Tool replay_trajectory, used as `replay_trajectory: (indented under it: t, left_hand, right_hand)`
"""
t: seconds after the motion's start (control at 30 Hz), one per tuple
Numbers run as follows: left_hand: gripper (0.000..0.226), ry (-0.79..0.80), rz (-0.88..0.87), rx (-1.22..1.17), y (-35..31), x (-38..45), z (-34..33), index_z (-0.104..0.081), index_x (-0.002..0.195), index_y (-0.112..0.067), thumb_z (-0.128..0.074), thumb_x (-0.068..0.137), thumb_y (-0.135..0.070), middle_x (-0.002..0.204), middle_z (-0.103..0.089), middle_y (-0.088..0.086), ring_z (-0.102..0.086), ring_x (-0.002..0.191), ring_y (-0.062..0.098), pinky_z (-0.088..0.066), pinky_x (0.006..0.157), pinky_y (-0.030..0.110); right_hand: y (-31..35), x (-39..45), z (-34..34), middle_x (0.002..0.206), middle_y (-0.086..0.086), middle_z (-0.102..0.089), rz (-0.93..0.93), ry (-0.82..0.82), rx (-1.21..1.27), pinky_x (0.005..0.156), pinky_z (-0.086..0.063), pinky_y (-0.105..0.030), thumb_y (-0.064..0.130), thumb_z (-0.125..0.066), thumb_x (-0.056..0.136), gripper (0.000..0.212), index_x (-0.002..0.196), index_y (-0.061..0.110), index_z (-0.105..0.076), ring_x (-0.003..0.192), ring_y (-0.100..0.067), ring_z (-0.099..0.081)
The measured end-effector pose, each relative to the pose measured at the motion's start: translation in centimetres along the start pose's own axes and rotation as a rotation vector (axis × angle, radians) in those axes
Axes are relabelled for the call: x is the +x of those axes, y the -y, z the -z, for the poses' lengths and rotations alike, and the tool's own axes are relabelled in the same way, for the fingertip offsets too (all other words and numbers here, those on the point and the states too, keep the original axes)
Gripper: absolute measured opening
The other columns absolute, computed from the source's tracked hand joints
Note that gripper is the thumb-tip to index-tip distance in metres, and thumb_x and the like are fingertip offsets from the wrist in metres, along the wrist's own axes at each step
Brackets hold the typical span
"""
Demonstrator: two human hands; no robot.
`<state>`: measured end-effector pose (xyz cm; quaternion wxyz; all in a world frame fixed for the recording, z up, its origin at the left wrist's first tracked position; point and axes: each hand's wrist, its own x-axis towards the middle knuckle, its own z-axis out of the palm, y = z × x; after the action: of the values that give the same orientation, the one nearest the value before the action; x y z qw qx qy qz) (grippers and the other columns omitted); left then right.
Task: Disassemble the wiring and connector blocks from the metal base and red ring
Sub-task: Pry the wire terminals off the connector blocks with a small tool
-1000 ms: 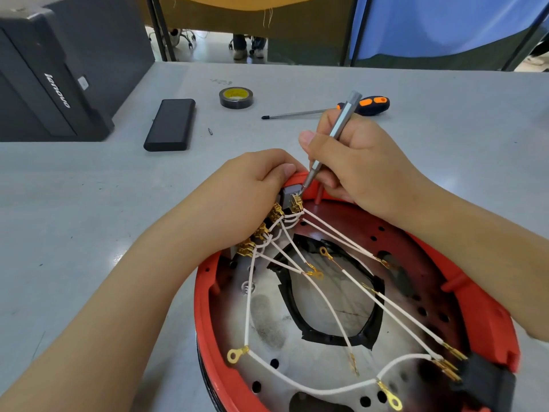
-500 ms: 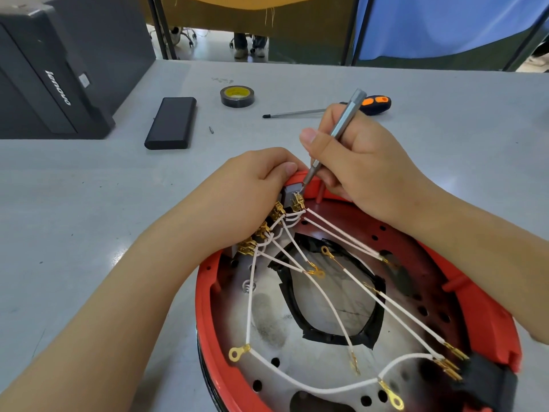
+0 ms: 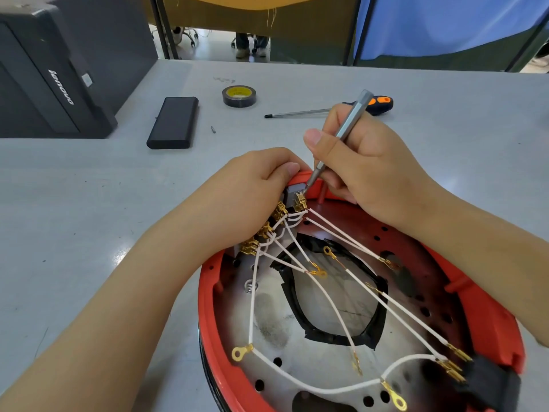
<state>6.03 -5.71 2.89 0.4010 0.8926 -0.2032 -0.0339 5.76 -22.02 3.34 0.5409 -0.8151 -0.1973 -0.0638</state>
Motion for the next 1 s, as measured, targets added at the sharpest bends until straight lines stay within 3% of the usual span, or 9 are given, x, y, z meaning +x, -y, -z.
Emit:
replay_trajectory:
  t: [0.07,0.2,0.3,0.37,0.47,0.57,0.7,0.9,1.0]
  left_hand:
    - [0.028,-0.002,-0.001,0.0,0.0,0.04,0.0,-0.058,0.086,-0.044,-0.037,0.1,-0.031,0.07,-0.06,-0.024,-0.051,0.068,-0.018,-0.035,0.059,-0.001]
    - [0.028,0.013,-0.005,-0.001,-0.12,-0.05,0.07,-0.059,0.089,-0.041,-0.037,0.101,-0.029,0.058,-0.055,-0.035,-0.049,0.055,-0.018,-0.033,0.048,0.001]
    - [0.027,0.001,-0.005,0.001,-0.02,-0.01,0.03,-0.059,0.091,-0.042,-0.037,0.1,-0.03,0.067,-0.061,-0.023,-0.053,0.065,-0.015,-0.036,0.054,0.002]
    - [0.027,-0.001,-0.005,0.005,0.02,0.01,0.02,-0.06,0.092,-0.042,-0.037,0.1,-0.031,0.07,-0.061,-0.025,-0.052,0.07,-0.015,-0.036,0.057,0.002]
    - [0.027,0.004,0.001,0.017,0.06,0.04,-0.03,-0.063,0.098,-0.032,-0.036,0.101,-0.031,0.058,-0.056,-0.028,-0.05,0.055,-0.012,-0.036,0.052,0.005]
    - [0.026,-0.006,-0.002,0.006,0.18,0.05,0.03,-0.062,0.094,-0.037,-0.037,0.1,-0.031,0.067,-0.061,-0.024,-0.052,0.065,-0.011,-0.037,0.056,0.006]
    - [0.027,0.011,-0.006,-0.009,0.05,-0.07,0.05,-0.062,0.095,-0.036,-0.037,0.1,-0.028,0.054,-0.053,-0.035,-0.049,0.052,-0.017,-0.033,0.047,0.002]
    - [0.028,0.004,-0.004,0.0,0.19,0.06,0.09,-0.058,0.086,-0.041,-0.037,0.1,-0.03,0.062,-0.058,-0.027,-0.05,0.061,-0.015,-0.034,0.054,0.002]
    - [0.027,0.004,0.006,-0.019,0.3,0.04,0.05,-0.062,0.09,-0.04,-0.038,0.1,-0.03,0.07,-0.062,-0.023,-0.053,0.068,-0.013,-0.037,0.056,0.002]
  right_hand:
    - [0.08,0.09,0.02,0.051,0.004,-0.04,0.005,-0.003,-0.015,0.045,-0.031,-0.014,0.025,-0.048,0.098,0.029,0.071,0.022,-0.041,0.04,-0.007,-0.038]
    - [-0.07,0.18,-0.03,0.05,0.006,-0.04,-0.012,0.015,-0.018,0.045,-0.031,-0.014,0.026,-0.049,0.098,0.029,0.07,0.022,-0.04,0.041,-0.007,-0.037]
    - [-0.06,0.31,0.05,0.049,0.006,-0.039,-0.031,0.015,-0.006,0.045,-0.031,-0.015,0.026,-0.049,0.098,0.03,0.069,0.021,-0.04,0.041,-0.006,-0.036]
    - [-0.15,0.36,0.03,0.049,0.005,-0.039,-0.048,0.025,0.0,0.044,-0.031,-0.017,0.024,-0.05,0.098,0.031,0.069,0.018,-0.04,0.04,-0.006,-0.035]
    - [-0.26,0.21,-0.24,0.046,0.01,-0.039,-0.047,0.068,-0.067,0.045,-0.029,-0.015,0.024,-0.051,0.096,0.032,0.067,0.019,-0.041,0.041,-0.006,-0.037]
    - [-0.25,0.13,-0.34,0.046,0.01,-0.039,-0.044,0.037,-0.049,0.045,-0.03,-0.015,0.023,-0.051,0.097,0.032,0.066,0.019,-0.04,0.041,-0.007,-0.039]
    - [-0.12,0.24,-0.07,0.05,0.007,-0.038,-0.028,-0.017,-0.013,0.047,-0.03,-0.015,0.024,-0.05,0.096,0.031,0.068,0.018,-0.04,0.042,-0.007,-0.038]
    - [-0.15,0.22,-0.23,0.05,0.006,-0.038,-0.018,-0.008,-0.068,0.051,-0.03,-0.021,0.024,-0.051,0.097,0.031,0.068,0.019,-0.041,0.043,-0.007,-0.037]
    - [0.19,0.16,-0.04,0.05,-0.001,-0.039,-0.024,-0.02,0.015,0.043,-0.03,-0.017,0.02,-0.05,0.099,0.03,0.07,0.017,-0.04,0.038,-0.006,-0.034]
